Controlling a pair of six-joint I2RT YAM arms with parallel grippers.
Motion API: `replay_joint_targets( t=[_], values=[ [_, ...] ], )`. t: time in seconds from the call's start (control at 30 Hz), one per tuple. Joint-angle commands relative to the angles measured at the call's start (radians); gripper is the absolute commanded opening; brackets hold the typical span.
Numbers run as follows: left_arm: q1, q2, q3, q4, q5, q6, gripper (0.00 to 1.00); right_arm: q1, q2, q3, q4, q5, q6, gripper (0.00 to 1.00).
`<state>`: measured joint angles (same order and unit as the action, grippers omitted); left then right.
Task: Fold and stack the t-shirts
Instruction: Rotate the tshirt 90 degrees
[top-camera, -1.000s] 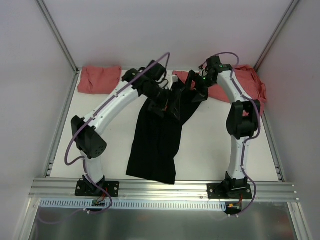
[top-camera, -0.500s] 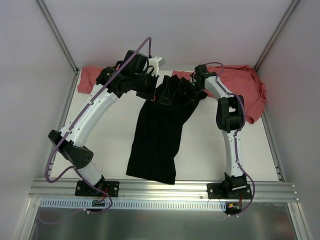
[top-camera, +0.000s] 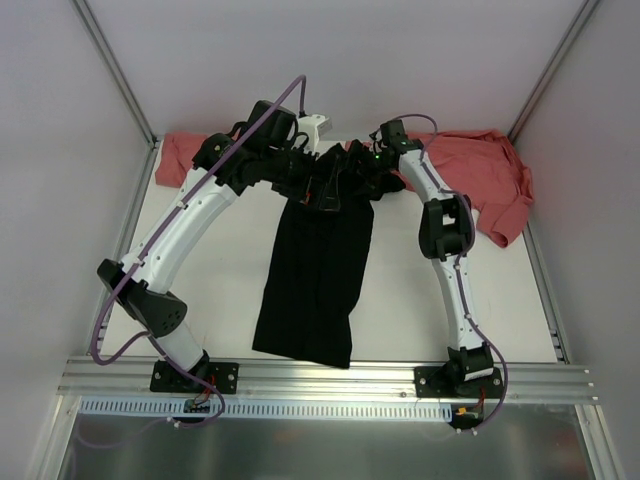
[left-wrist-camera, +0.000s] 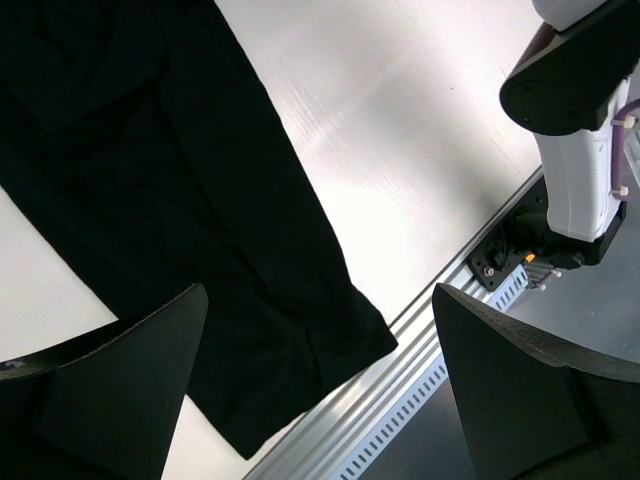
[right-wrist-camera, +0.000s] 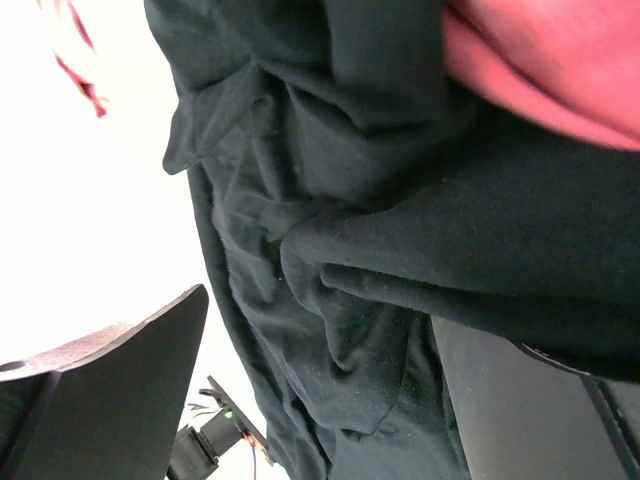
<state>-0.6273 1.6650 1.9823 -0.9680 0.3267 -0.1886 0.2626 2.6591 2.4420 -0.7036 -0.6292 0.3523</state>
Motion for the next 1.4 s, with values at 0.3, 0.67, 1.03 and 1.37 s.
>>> replay_joint_targets(
  t=[0.3, 0.67, 1.03, 1.37],
  values=[
    [0.020, 0.045, 0.084, -0.043, 0.014, 0.064, 0.99, 0.073, 0.136, 0.068, 0.013, -0.151, -0.003, 0.99],
    [0.024, 0.047, 0.053, -0.003, 0.037, 0.095, 0.99, 0.066, -0.040, 0.034, 0.205, -0.251, 0.033, 1.00],
    [0.026, -0.005, -0.074, 0.106, 0.077, 0.077, 0.99, -0.019, -0.363, -0.077, -0.013, -0.073, -0.170, 0.99],
    [0.024, -0.031, -0.117, 0.135, 0.081, 0.072, 0.99, -0.063, -0.347, -0.095, -0.114, 0.083, -0.245, 0.99]
  ],
)
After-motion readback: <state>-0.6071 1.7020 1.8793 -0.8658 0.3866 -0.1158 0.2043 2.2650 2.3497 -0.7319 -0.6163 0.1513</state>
